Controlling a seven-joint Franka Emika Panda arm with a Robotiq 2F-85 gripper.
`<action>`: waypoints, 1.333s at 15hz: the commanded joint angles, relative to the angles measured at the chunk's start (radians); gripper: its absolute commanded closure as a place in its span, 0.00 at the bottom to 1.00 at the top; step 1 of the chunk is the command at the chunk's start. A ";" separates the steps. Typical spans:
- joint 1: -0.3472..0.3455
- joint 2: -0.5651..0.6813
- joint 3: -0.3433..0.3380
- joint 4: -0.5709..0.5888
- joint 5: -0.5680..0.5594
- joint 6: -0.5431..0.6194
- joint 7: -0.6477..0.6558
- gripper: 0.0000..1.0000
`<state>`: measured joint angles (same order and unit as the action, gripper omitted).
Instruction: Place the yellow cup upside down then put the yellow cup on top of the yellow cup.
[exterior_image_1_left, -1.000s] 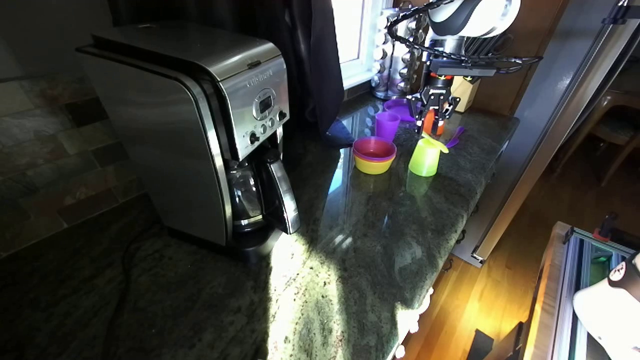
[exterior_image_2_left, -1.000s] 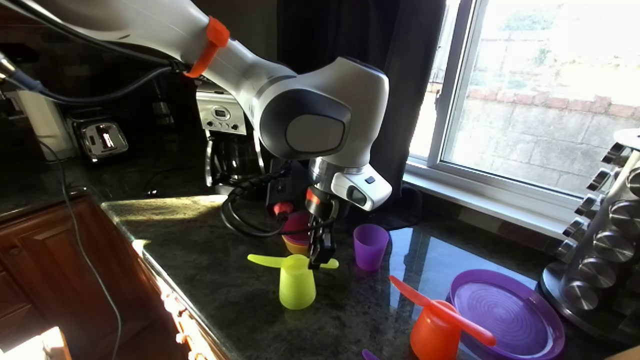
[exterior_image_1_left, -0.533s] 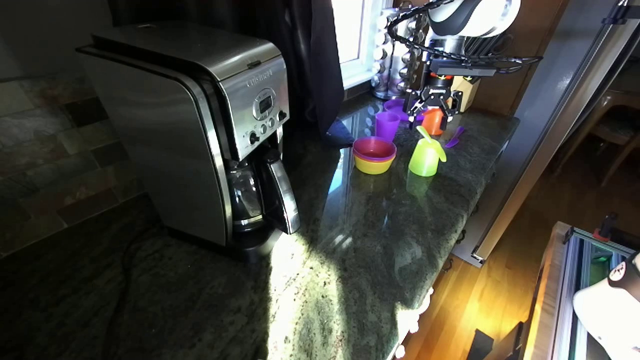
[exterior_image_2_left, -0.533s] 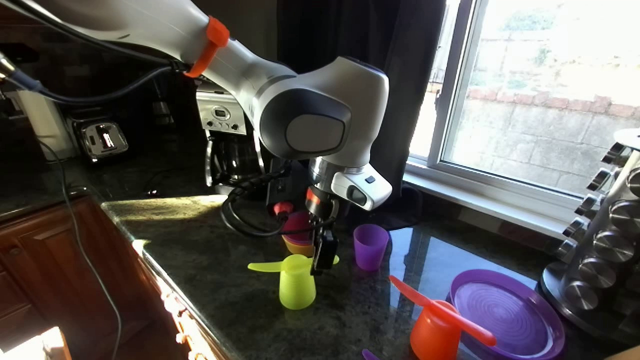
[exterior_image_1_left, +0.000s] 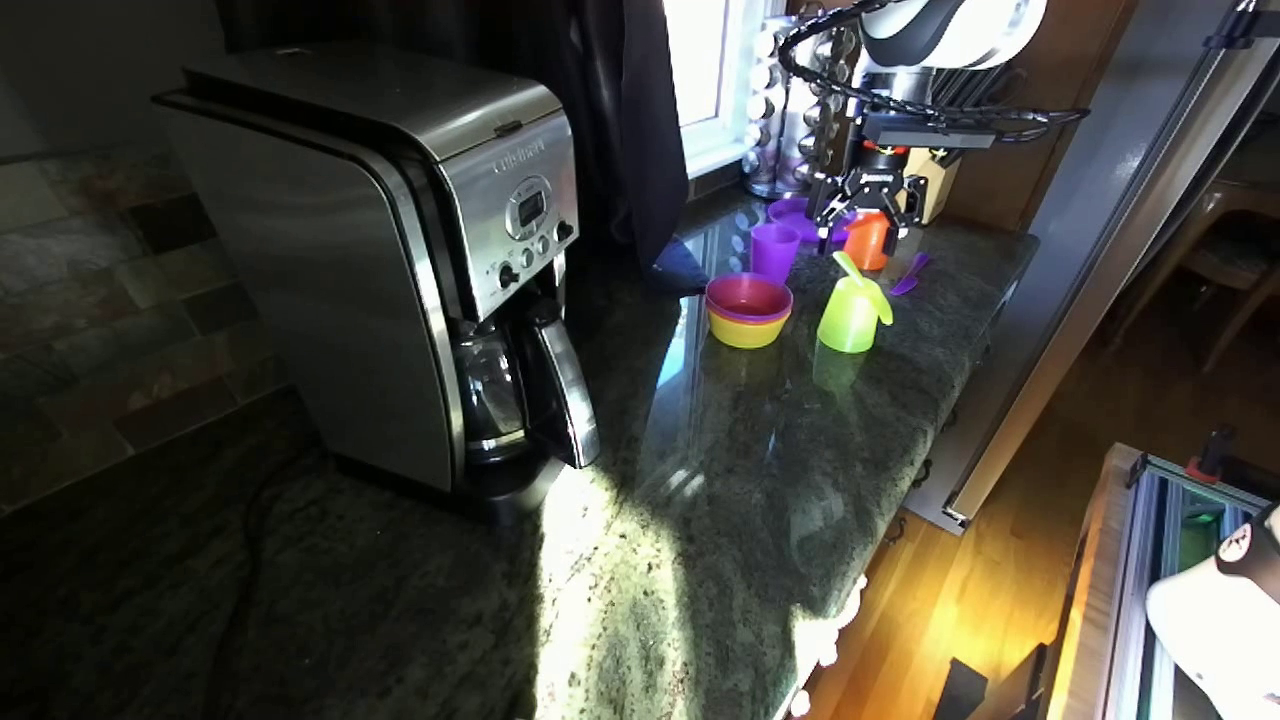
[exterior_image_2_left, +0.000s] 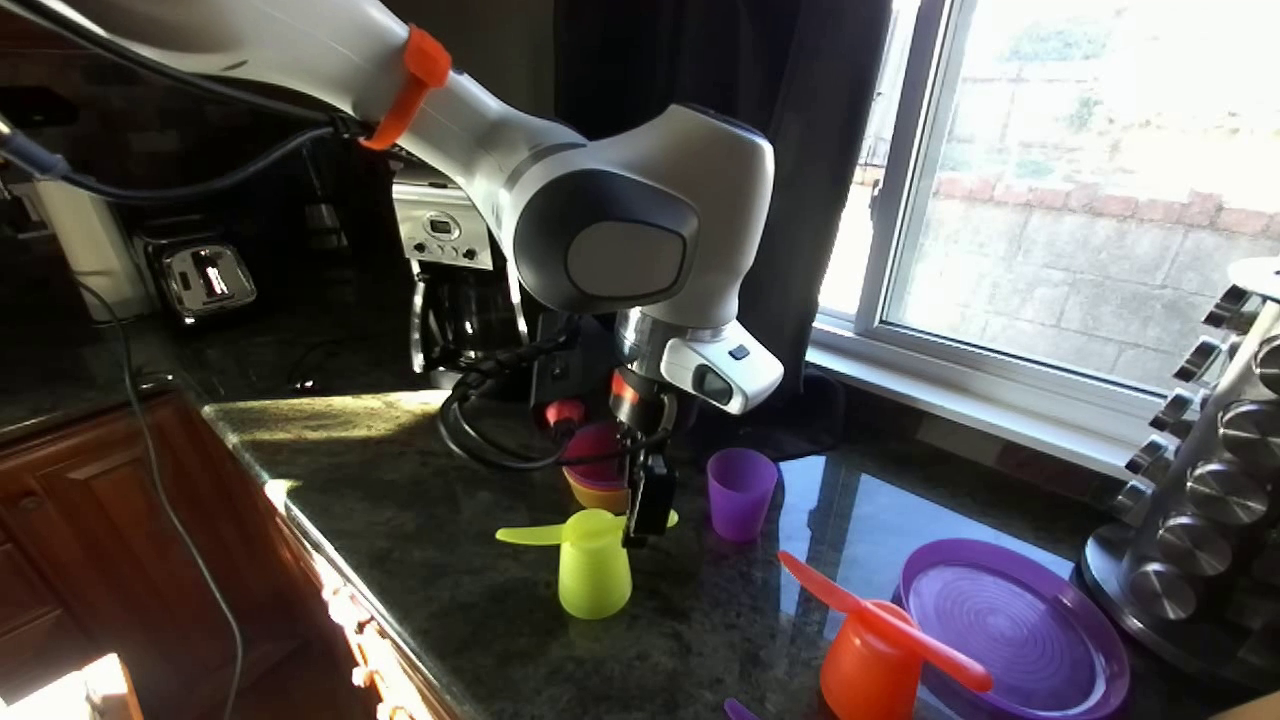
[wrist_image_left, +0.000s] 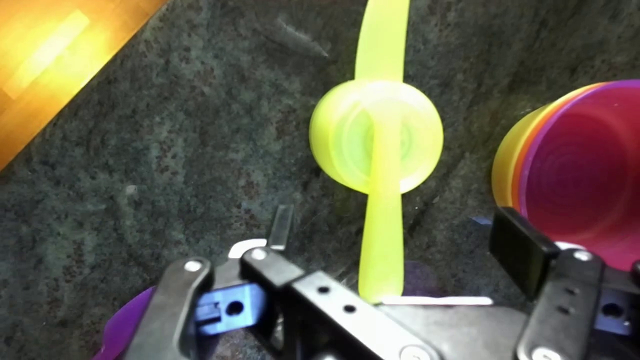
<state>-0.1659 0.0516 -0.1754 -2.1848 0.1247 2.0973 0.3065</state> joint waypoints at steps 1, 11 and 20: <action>0.006 -0.101 0.006 -0.107 -0.039 0.097 -0.040 0.00; -0.005 -0.395 0.019 -0.392 -0.069 0.356 -0.180 0.00; -0.023 -0.519 0.038 -0.480 -0.089 0.366 -0.173 0.00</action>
<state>-0.1719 -0.4079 -0.1503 -2.6052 0.0498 2.4302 0.1370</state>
